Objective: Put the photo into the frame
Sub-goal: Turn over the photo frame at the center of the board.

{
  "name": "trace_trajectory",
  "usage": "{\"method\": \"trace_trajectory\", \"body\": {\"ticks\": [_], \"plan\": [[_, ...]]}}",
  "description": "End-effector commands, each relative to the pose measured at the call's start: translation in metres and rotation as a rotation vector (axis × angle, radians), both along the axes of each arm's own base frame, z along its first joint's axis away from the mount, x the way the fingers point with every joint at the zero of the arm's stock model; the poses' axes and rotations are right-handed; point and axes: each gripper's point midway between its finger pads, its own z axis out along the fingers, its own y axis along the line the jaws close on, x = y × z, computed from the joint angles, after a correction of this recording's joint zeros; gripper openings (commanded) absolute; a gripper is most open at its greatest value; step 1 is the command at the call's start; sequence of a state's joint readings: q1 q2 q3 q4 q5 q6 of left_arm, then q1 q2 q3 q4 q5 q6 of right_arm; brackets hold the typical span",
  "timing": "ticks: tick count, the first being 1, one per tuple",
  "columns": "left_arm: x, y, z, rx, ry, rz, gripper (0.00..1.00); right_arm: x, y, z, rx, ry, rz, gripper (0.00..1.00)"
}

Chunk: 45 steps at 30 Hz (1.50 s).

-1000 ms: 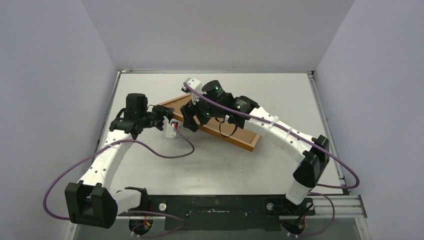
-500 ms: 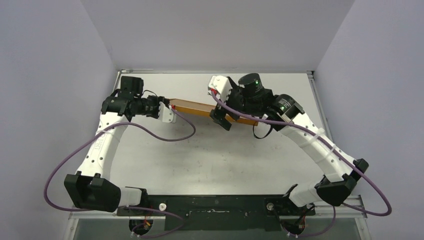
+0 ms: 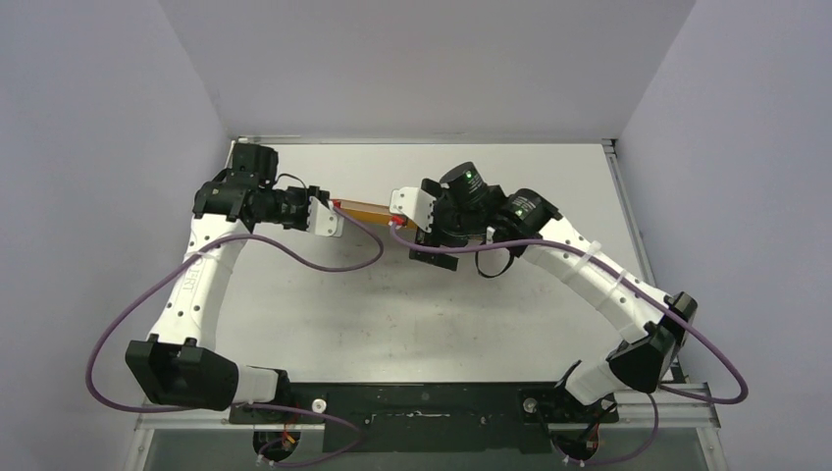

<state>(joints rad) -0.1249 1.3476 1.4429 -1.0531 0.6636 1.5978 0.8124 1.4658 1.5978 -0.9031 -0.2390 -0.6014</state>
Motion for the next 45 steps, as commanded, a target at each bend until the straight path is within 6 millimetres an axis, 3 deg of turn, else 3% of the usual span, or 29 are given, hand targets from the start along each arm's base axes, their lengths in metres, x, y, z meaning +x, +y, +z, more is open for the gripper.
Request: {"method": "trace_trajectory", "body": {"ticks": [1, 7, 11, 13, 16, 18, 24, 28, 30, 38, 45], "plan": [[-0.007, -0.006, 0.018, -0.07, 0.021, -0.008, 0.0, 0.012, 0.008, -0.002, -0.039, -0.079, 0.003, 0.95], [-0.006, -0.005, 0.022, -0.095, 0.029, -0.004, 0.0, 0.048, 0.007, -0.016, -0.097, -0.187, -0.098, 0.98], [-0.004, -0.006, 0.028, -0.116, 0.018, -0.003, 0.0, 0.062, 0.008, -0.018, -0.116, -0.216, -0.114, 0.83], [-0.004, -0.005, 0.029, -0.122, 0.018, -0.002, 0.0, 0.065, 0.012, -0.014, -0.105, -0.225, -0.116, 0.71], [-0.003, -0.003, 0.031, -0.129, 0.017, 0.003, 0.0, 0.066, 0.016, -0.011, -0.098, -0.222, -0.104, 0.33], [-0.002, -0.002, 0.032, -0.135, 0.015, 0.007, 0.0, 0.065, 0.022, -0.005, -0.063, -0.215, -0.094, 0.17], [0.006, 0.002, 0.051, -0.199, -0.01, 0.042, 0.03, 0.06, 0.029, 0.018, 0.068, -0.213, -0.123, 0.15], [0.012, 0.003, 0.069, -0.289, -0.001, 0.089, 0.28, 0.061, 0.035, 0.043, 0.188, -0.148, -0.138, 0.21], [0.016, 0.014, 0.074, -0.326, 0.017, 0.136, 0.37, 0.065, 0.036, 0.049, 0.235, -0.083, -0.153, 0.23], [0.025, 0.034, 0.096, -0.513, 0.098, 0.247, 0.65, 0.086, 0.032, 0.048, 0.414, 0.257, -0.215, 0.22], [0.04, 0.056, 0.101, -0.711, 0.272, 0.382, 0.7, 0.124, 0.012, 0.029, 0.527, 0.518, -0.366, 0.16]]}}
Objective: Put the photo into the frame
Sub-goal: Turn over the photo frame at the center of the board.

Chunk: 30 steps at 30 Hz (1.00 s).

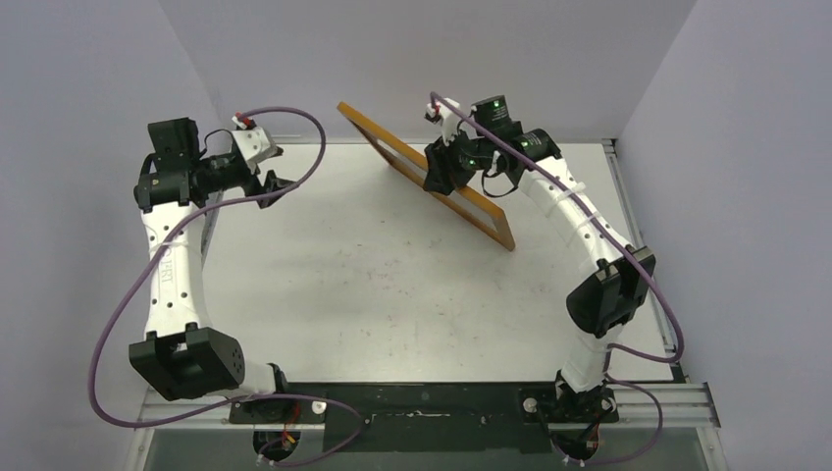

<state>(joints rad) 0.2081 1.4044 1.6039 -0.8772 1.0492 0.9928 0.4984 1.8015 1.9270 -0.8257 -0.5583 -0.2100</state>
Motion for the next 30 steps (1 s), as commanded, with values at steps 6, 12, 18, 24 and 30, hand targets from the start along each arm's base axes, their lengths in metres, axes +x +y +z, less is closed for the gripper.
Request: {"method": "trace_trajectory", "body": {"ticks": [6, 12, 18, 24, 30], "plan": [[0.001, 0.001, 0.012, -0.248, 0.124, 0.021, 0.69, 0.024, 0.009, 0.039, 0.358, 0.26, -0.098, 0.11], [-0.008, -0.005, 0.007, -0.298, 0.135, 0.011, 0.68, -0.002, 0.047, 0.083, 0.477, 0.264, -0.071, 0.11], [-0.021, -0.011, 0.0, -0.33, 0.18, -0.016, 0.67, -0.047, 0.079, 0.098, 0.636, 0.37, -0.048, 0.12], [-0.024, -0.012, -0.006, -0.344, 0.2, -0.02, 0.65, -0.025, 0.017, 0.103, 0.838, 0.412, -0.179, 0.12], [-0.02, -0.014, -0.008, -0.382, 0.211, -0.023, 0.64, 0.018, -0.025, 0.095, 0.845, 0.4, -0.29, 0.13]]}}
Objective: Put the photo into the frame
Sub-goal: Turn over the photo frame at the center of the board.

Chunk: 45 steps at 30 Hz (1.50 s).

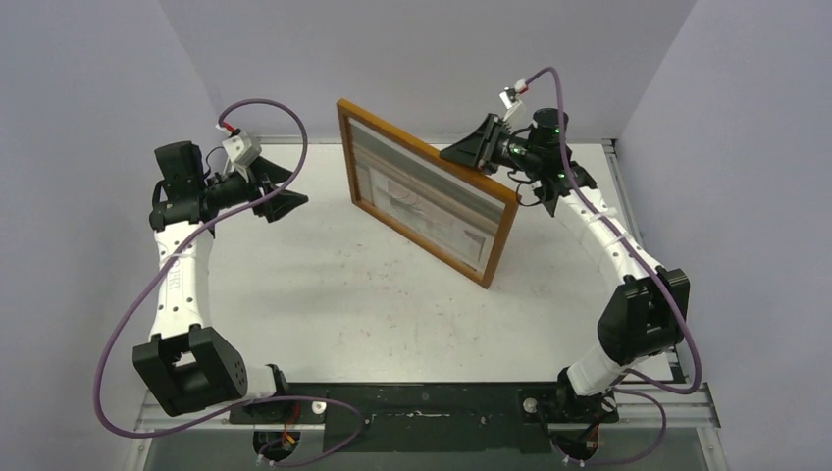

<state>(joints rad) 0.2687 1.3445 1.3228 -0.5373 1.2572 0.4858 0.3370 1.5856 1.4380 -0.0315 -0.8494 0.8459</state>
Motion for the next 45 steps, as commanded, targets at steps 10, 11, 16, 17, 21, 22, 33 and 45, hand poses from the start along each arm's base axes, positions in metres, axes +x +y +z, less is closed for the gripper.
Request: {"method": "trace_trajectory", "body": {"ticks": [10, 11, 16, 17, 21, 22, 33, 45], "plan": [[0.005, -0.002, 0.008, -0.058, -0.027, -0.013, 0.63, 0.072, -0.083, -0.021, -0.13, -0.038, -0.153, 0.18], [0.007, -0.002, 0.008, -0.061, -0.028, -0.011, 0.62, 0.077, -0.092, -0.027, -0.159, -0.035, -0.17, 0.19], [0.015, -0.006, 0.0, -0.072, -0.013, -0.013, 0.61, 0.089, -0.125, -0.055, -0.211, 0.013, -0.215, 0.22], [0.017, -0.008, -0.002, -0.071, -0.009, -0.014, 0.61, 0.089, -0.129, -0.061, -0.22, 0.023, -0.218, 0.22], [0.021, -0.014, -0.011, -0.067, 0.005, -0.016, 0.6, 0.08, -0.131, -0.086, -0.198, 0.08, -0.191, 0.23], [0.022, -0.015, -0.015, -0.064, 0.008, -0.013, 0.6, 0.076, -0.13, -0.094, -0.179, 0.104, -0.185, 0.22], [0.035, 0.035, -0.191, 0.388, 0.239, 0.115, 0.49, 0.016, -0.125, -0.193, 0.088, 0.296, -0.241, 0.22], [0.036, 0.043, -0.218, 0.368, 0.495, 0.28, 0.59, 0.03, -0.158, -0.21, -0.358, 0.169, -0.315, 0.57]]}}
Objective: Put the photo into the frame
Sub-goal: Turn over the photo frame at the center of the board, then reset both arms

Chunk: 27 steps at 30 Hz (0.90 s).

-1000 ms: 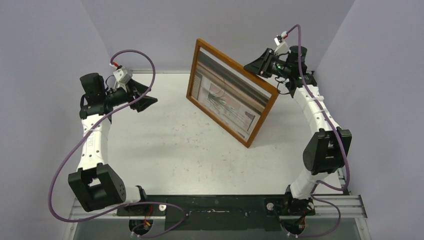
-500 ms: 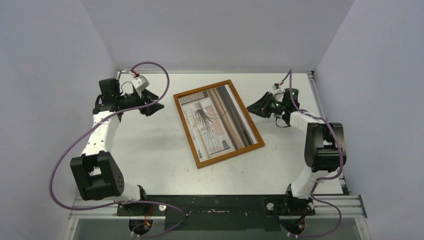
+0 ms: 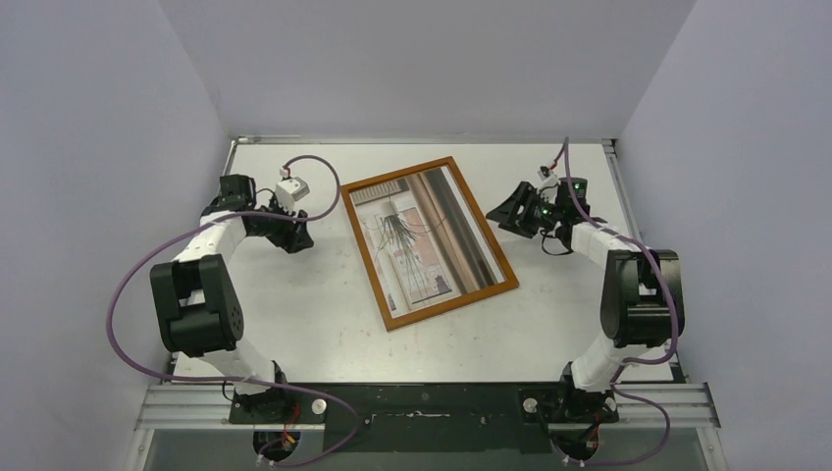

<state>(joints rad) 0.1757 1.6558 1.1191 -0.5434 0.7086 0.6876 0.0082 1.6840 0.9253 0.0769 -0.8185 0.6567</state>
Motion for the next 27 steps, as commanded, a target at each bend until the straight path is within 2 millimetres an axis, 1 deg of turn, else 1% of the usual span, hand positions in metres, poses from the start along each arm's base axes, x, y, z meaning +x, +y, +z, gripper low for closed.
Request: {"method": "trace_trajectory", "body": {"ticks": [1, 2, 3, 6, 7, 8, 9, 10, 11, 12, 13, 15, 17, 19, 20, 22, 24, 26, 27], "plan": [[0.009, -0.001, 0.012, -0.032, 0.049, 0.125, 0.66, 0.015, -0.018, 0.028, -0.203, -0.162, 0.009, 0.69], [0.012, -0.001, 0.016, -0.056, 0.05, 0.166, 0.72, 0.02, -0.025, 0.032, -0.241, -0.178, -0.02, 0.98], [0.016, -0.001, 0.022, -0.087, 0.04, 0.212, 0.77, 0.022, -0.031, 0.039, -0.287, -0.213, -0.048, 0.91], [0.023, 0.0, 0.032, -0.163, 0.0, 0.336, 0.88, 0.025, -0.063, 0.05, -0.426, -0.287, -0.211, 0.9], [0.026, 0.002, 0.036, -0.181, -0.029, 0.377, 0.9, 0.024, -0.076, 0.054, -0.473, -0.308, -0.276, 0.9], [0.029, 0.002, 0.04, -0.206, -0.062, 0.418, 0.92, 0.021, -0.088, 0.06, -0.516, -0.343, -0.347, 0.9], [0.027, 0.003, 0.038, -0.223, -0.073, 0.452, 0.96, 0.018, -0.099, 0.068, -0.546, -0.404, -0.416, 0.9], [0.026, 0.005, 0.037, -0.235, -0.09, 0.494, 0.98, 0.01, -0.106, 0.074, -0.562, -0.473, -0.458, 0.9], [0.025, 0.006, 0.035, -0.259, -0.11, 0.539, 0.97, 0.002, -0.112, 0.079, -0.582, -0.547, -0.5, 0.9], [0.021, 0.007, 0.03, -0.266, -0.127, 0.566, 0.97, -0.006, -0.123, 0.082, -0.615, -0.59, -0.562, 0.9], [0.016, 0.007, 0.026, -0.275, -0.139, 0.576, 0.96, -0.015, -0.136, 0.078, -0.644, -0.597, -0.625, 0.9], [0.01, 0.005, 0.023, -0.283, -0.169, 0.589, 0.96, -0.025, -0.15, 0.066, -0.711, -0.594, -0.67, 0.9], [0.008, 0.01, 0.019, -0.267, -0.2, 0.656, 0.96, -0.031, -0.16, 0.052, -0.753, -0.562, -0.701, 0.9], [0.008, 0.015, 0.019, -0.253, -0.254, 0.686, 0.96, -0.037, -0.166, 0.046, -0.777, -0.58, -0.722, 0.9], [0.009, 0.018, 0.021, -0.253, -0.285, 0.709, 0.96, -0.042, -0.169, 0.037, -0.783, -0.573, -0.737, 0.9], [0.008, 0.022, 0.022, -0.248, -0.346, 0.715, 0.96, -0.047, -0.177, 0.033, -0.753, -0.568, -0.802, 0.9], [0.0, 0.024, 0.017, -0.254, -0.41, 0.724, 0.96, -0.049, -0.178, 0.03, -0.753, -0.588, -0.814, 0.9], [-0.006, 0.027, 0.021, -0.281, -0.519, 0.735, 0.96, -0.048, -0.179, 0.023, -0.775, -0.595, -0.8, 0.9], [-0.006, 0.027, 0.032, -0.301, -0.588, 0.726, 0.96, -0.048, -0.179, 0.02, -0.796, -0.6, -0.787, 0.9]]}}
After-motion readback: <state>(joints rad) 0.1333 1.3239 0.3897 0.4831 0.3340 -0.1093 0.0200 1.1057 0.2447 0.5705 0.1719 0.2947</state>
